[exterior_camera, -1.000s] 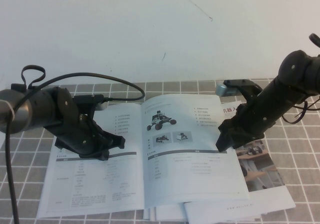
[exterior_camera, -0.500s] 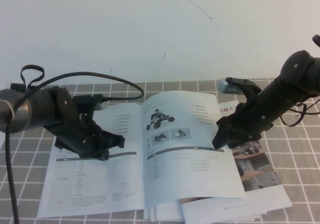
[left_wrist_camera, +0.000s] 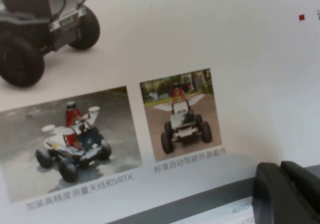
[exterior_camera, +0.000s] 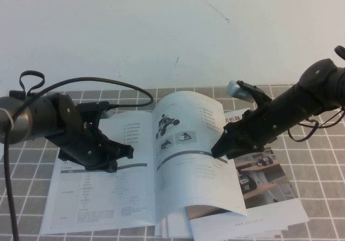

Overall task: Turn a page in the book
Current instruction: Open the closed book

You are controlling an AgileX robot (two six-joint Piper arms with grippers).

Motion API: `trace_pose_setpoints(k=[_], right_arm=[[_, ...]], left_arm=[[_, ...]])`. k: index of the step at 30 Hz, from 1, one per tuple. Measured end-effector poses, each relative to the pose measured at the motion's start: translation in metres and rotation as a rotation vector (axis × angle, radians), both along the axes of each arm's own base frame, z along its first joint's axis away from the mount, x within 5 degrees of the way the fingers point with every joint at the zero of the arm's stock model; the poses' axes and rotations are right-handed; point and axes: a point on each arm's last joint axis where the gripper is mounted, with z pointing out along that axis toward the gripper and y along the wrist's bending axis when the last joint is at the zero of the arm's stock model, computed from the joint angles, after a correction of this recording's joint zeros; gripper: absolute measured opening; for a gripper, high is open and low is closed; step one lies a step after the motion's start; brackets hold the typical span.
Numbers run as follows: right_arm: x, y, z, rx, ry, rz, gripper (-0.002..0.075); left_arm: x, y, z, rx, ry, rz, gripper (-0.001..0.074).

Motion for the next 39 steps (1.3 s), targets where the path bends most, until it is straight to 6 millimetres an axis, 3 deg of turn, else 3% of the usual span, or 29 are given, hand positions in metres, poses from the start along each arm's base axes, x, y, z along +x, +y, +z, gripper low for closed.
trace_pose_setpoints(k=[12,21,39], right_arm=[[0.003,0.004,0.038,0.035,-0.079,0.070,0.0393],[0.007,-0.016,0.027,-0.246,-0.064,0.049,0.0393],[0.009,-0.015,0.005,-0.243,0.022,0.006,0.0393]], left_arm=[[0.000,0.000,0.000,-0.003,0.000,0.003,-0.0004],[0.000,0.000,0.000,-0.006,0.000,0.006,-0.0004],[0.000,-0.001,-0.001,-0.016,0.002,0.010,-0.0004]])
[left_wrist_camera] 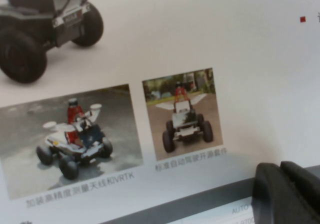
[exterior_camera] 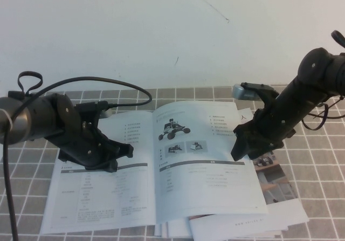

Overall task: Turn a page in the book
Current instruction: Open the closed book

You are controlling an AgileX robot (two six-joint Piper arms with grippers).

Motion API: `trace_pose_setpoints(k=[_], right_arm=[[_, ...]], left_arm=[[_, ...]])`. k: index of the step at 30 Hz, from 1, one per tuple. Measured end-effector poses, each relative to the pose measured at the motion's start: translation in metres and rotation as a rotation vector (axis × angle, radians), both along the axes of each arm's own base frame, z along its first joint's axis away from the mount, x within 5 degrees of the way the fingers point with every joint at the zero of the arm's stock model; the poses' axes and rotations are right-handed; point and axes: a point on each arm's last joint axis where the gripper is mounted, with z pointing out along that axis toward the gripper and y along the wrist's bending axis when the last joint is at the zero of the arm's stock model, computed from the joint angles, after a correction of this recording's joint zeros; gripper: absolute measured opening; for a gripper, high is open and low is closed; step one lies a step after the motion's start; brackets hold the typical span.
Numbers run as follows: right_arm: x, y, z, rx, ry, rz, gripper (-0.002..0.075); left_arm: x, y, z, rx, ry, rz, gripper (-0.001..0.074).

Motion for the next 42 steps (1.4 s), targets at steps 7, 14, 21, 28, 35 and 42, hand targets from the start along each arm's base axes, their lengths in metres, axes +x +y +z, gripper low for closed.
trace_pose_setpoints(k=[7,14,21,28,35,42], right_arm=[[-0.002,0.007,0.004,0.095,0.013,0.012,0.0393],[-0.005,0.011,0.010,0.150,0.032,0.068,0.0393],[0.006,-0.001,0.026,0.023,0.024,0.098,0.0393],[0.003,-0.008,0.018,-0.063,0.047,0.087,0.0393],[-0.003,-0.011,0.001,-0.076,0.066,0.058,0.0393],[-0.006,-0.006,-0.003,0.042,0.065,0.037,0.0393]], left_arm=[[0.000,-0.001,0.000,-0.008,-0.002,-0.011,-0.0004],[0.002,-0.002,0.001,-0.030,-0.020,-0.019,-0.0004],[0.002,-0.003,0.001,-0.035,-0.022,-0.016,-0.0004],[0.002,-0.003,0.001,-0.035,-0.022,-0.016,-0.0004],[0.002,-0.003,0.001,-0.035,-0.022,-0.016,-0.0004],[0.002,-0.003,0.001,-0.035,-0.022,-0.016,-0.0004]])
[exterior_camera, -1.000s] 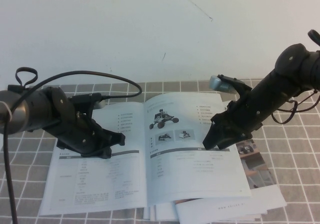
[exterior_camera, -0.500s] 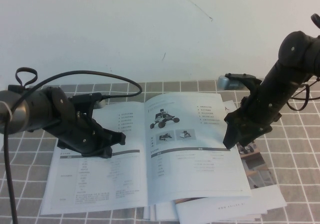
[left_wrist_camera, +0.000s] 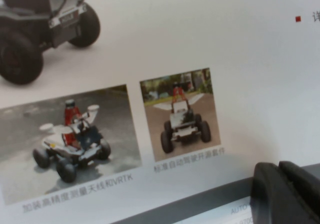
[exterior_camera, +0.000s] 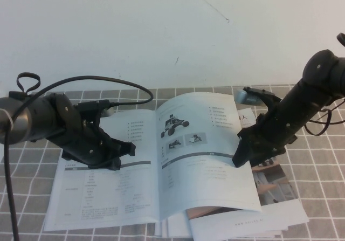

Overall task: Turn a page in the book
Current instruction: Open the closed book

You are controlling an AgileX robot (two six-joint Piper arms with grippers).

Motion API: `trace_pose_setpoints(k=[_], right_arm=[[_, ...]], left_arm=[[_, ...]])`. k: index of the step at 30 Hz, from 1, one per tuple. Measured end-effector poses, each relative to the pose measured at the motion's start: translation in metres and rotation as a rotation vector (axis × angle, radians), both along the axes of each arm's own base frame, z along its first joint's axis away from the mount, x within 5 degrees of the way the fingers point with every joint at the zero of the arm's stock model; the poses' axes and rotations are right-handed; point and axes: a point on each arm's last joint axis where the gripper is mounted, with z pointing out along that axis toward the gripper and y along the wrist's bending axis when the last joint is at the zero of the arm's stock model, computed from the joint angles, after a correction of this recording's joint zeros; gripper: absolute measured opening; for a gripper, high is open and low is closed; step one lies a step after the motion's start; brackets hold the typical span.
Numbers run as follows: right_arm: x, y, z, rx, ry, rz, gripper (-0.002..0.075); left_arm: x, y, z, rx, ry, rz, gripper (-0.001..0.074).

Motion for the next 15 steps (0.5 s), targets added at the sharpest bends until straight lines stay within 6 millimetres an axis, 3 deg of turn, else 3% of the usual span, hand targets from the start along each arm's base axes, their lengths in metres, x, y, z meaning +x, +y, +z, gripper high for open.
trace_pose_setpoints(k=[15], right_arm=[[0.002,0.006,0.014,0.074,-0.044,0.017,0.0393]], left_arm=[[0.000,0.000,0.000,0.000,0.000,0.000,-0.0004]])
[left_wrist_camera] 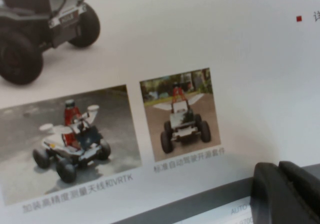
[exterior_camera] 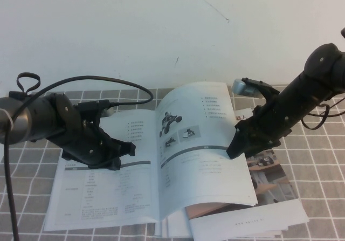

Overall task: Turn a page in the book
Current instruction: Open the closed book

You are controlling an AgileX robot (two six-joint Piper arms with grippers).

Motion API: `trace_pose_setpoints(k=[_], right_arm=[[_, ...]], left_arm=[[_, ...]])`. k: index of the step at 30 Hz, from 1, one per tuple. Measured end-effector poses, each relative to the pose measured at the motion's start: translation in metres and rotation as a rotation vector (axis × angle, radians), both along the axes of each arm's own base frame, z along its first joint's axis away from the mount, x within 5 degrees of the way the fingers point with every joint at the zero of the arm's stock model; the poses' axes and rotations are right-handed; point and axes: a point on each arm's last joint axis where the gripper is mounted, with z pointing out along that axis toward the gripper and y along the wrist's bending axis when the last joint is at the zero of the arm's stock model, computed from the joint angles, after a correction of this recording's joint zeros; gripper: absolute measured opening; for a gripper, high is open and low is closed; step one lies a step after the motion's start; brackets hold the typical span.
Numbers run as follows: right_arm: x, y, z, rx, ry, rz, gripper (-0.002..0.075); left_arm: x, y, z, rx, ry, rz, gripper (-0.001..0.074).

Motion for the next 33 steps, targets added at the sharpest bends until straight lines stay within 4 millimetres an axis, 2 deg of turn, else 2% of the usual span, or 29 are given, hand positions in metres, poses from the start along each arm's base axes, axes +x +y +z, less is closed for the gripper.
trace_pose_setpoints(k=[11,20,33], right_arm=[[0.008,0.005,0.026,0.039,-0.024,0.049,0.0393],[0.019,0.009,0.057,0.066,-0.074,0.055,0.0393],[0.019,0.009,0.061,0.065,-0.066,0.070,0.0393]], left_arm=[[0.000,0.000,0.000,0.000,0.000,0.000,-0.0004],[0.000,0.000,0.000,0.001,-0.002,-0.005,-0.0004],[0.000,0.000,0.000,-0.002,-0.001,-0.004,-0.0004]])
